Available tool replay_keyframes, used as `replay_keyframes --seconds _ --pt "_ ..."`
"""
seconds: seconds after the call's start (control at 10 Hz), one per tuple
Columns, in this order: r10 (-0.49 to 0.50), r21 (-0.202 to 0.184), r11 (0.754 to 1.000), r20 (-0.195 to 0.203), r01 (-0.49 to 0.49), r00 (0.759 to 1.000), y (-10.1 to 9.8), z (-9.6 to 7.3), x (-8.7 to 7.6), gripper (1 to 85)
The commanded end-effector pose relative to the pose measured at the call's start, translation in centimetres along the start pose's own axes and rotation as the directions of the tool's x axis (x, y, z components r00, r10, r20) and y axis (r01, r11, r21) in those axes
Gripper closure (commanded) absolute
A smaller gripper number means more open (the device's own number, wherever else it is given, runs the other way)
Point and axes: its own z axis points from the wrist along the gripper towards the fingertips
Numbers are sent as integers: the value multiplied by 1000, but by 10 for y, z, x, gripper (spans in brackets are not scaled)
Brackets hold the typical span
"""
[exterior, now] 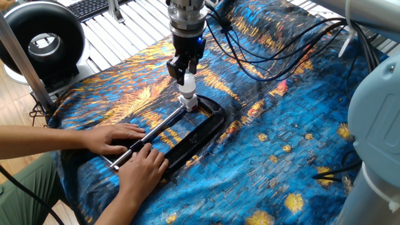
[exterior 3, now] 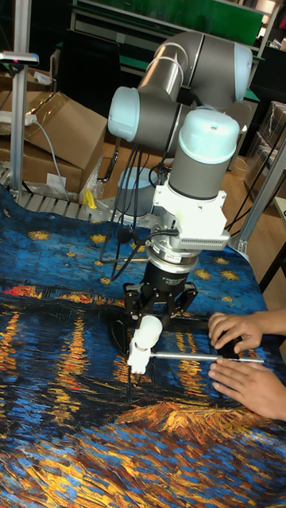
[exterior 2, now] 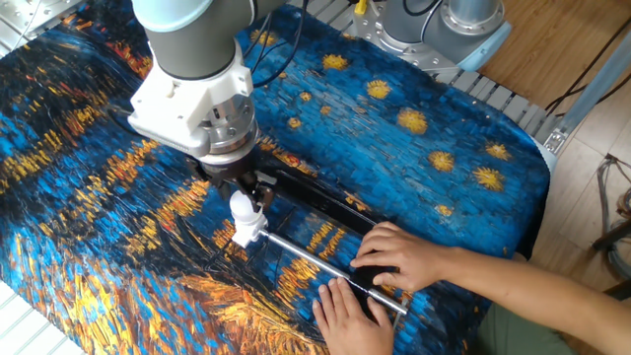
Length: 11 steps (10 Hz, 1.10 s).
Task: Take out the light bulb by rotating it
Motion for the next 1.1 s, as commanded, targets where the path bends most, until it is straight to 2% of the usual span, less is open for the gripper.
replay_keyframes --seconds 0.0,0.2,0.4,1.0 --pt "14 1 1000 17 -14 1000 -3 4 -5 323" --pt "10 10 1000 20 -11 1000 -5 4 -6 323" --pt "33 -13 999 20 -32 999 1 6 -6 343" --pt "57 -15 998 3 -57 998 0 7 0 417"
